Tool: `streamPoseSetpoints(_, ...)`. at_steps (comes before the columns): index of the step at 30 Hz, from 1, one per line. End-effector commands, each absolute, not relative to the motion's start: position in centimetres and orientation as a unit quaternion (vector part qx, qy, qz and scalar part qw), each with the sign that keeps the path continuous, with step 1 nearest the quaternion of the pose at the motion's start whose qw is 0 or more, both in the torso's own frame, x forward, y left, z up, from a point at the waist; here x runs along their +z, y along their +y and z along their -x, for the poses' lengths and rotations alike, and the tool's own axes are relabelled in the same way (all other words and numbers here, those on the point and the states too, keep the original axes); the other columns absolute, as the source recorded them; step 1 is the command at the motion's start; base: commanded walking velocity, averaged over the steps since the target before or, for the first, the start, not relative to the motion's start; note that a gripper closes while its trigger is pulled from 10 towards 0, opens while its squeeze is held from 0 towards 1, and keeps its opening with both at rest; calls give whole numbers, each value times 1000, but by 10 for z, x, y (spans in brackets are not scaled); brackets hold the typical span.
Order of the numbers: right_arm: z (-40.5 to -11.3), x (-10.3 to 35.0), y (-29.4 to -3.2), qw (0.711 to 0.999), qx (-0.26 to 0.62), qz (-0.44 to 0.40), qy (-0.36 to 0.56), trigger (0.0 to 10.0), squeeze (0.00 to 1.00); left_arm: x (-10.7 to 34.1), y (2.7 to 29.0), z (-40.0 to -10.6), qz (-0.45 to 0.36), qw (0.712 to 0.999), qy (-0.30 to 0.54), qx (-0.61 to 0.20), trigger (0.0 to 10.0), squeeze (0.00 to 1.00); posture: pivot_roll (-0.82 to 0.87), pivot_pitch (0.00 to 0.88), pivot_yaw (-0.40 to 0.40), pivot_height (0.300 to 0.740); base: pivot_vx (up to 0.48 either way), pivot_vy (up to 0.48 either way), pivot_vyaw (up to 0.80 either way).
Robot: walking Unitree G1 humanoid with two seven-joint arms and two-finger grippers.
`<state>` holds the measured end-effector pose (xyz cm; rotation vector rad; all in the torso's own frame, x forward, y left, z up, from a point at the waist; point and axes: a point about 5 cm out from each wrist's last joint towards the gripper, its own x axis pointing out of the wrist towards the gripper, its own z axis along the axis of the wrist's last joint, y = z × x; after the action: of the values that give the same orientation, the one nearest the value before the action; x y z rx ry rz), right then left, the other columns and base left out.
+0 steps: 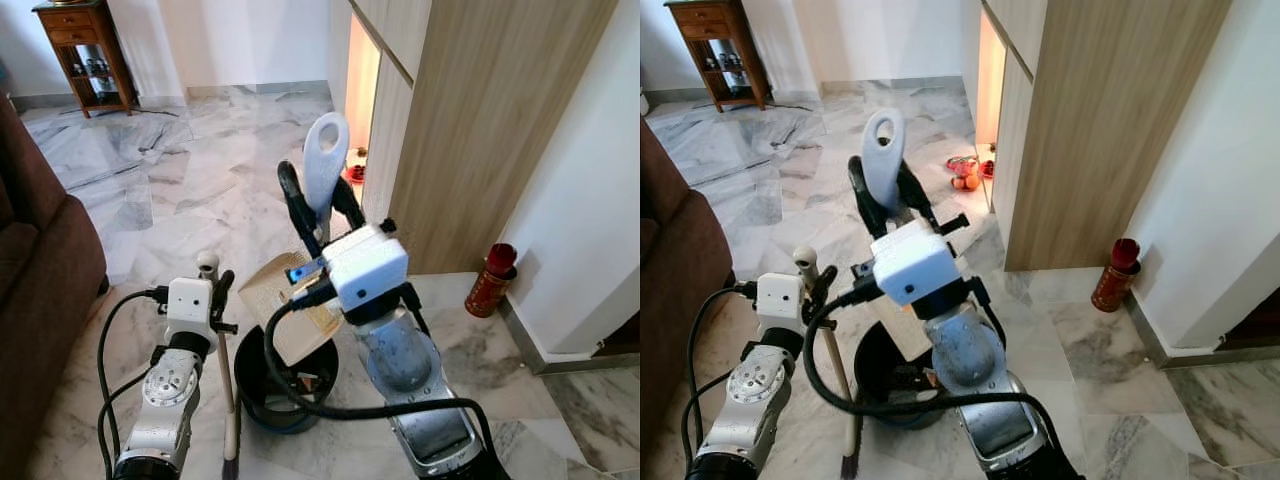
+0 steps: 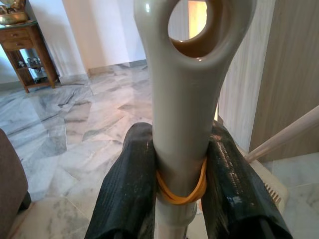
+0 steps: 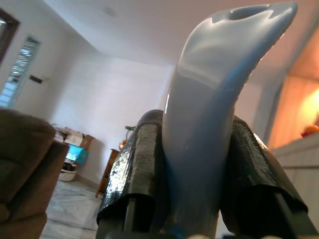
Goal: Sweep floor
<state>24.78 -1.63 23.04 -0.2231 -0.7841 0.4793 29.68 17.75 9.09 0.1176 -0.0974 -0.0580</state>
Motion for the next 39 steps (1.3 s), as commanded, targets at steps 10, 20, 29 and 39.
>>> streamPoseSetpoints(10, -228, 240, -1, 841, 279, 139, -442, 10000, 0, 102, 173, -299, -63, 995, -76, -33, 10000, 0, 144, 0, 2, 740, 0, 0, 0)
streamPoseSetpoints(20, -223, 235, 7, 827, 315, 153, -439, 10000, 0, 102, 174, -299, -63, 995, -77, -32, 10000, 0, 144, 0, 1, 740, 0, 0, 0)
streamPoseSetpoints(29, -225, 231, 8, 829, 319, 162, -430, 10000, 0, 103, 174, -300, -64, 995, -77, -32, 10000, 0, 145, 0, 4, 740, 0, 0, 0)
streamPoseSetpoints(39, -237, 230, 1, 843, 276, 187, -422, 10000, 0, 103, 174, -300, -65, 994, -77, -33, 10000, 0, 144, 0, 5, 740, 0, 0, 0)
